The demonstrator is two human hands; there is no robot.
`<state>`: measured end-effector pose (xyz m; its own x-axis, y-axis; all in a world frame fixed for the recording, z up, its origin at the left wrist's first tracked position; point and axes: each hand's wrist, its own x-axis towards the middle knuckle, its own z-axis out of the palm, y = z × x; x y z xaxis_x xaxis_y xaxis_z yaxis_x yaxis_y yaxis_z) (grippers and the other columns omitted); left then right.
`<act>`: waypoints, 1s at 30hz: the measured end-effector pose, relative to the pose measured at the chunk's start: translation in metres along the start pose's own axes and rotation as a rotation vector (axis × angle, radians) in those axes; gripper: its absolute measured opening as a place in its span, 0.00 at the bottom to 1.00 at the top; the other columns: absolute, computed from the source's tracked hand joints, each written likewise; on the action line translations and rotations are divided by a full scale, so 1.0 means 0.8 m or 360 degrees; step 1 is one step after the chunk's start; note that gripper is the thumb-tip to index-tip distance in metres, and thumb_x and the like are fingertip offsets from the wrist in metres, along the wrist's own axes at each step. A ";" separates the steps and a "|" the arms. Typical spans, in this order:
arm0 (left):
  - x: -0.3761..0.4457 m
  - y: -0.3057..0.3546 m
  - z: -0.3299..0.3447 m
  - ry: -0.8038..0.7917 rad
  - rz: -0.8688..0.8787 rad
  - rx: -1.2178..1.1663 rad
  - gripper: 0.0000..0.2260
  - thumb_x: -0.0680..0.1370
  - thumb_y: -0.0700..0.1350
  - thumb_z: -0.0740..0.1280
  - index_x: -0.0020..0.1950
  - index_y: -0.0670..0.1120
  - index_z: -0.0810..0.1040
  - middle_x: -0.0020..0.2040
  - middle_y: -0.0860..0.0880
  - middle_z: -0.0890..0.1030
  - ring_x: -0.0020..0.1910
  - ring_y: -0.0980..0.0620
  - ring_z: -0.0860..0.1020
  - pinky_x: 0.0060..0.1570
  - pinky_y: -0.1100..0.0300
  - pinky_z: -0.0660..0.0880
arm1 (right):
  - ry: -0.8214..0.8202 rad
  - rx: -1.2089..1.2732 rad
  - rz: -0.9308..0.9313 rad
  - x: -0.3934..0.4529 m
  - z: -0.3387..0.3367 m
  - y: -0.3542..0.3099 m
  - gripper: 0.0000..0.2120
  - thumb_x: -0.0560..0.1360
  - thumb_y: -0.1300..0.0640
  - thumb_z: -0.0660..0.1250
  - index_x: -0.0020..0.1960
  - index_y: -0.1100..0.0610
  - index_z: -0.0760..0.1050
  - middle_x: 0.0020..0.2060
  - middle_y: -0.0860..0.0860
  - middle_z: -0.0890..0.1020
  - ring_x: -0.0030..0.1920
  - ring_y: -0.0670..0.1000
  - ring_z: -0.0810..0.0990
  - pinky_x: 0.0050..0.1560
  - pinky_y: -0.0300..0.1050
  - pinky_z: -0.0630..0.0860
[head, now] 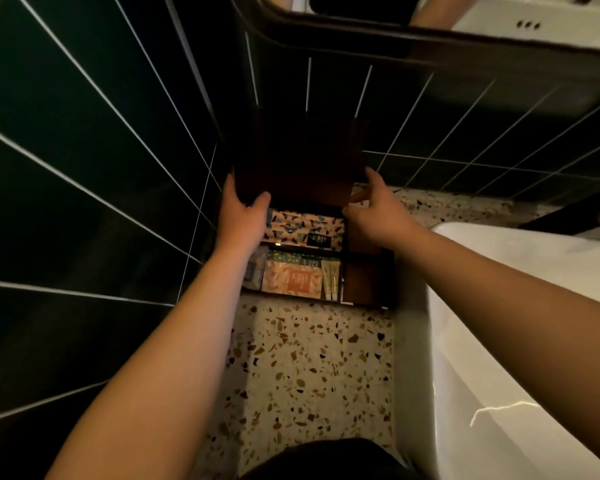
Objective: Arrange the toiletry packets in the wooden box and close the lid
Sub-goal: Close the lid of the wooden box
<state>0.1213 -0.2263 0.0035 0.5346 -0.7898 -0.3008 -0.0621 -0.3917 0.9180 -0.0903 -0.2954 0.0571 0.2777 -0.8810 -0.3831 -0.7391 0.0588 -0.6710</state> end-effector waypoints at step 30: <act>-0.096 -0.024 -0.069 0.0196 -0.0367 -0.0410 0.35 0.73 0.75 0.51 0.64 0.55 0.80 0.60 0.51 0.83 0.60 0.51 0.80 0.64 0.47 0.75 | -0.0073 0.0979 0.0561 -0.098 0.032 0.027 0.10 0.80 0.57 0.66 0.61 0.53 0.78 0.57 0.54 0.82 0.56 0.56 0.83 0.53 0.49 0.82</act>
<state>0.1283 -0.1320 0.0231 0.6084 -0.6254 -0.4886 0.2779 -0.4088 0.8693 -0.1119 -0.2133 0.0562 0.1213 -0.7409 -0.6606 -0.3127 0.6031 -0.7339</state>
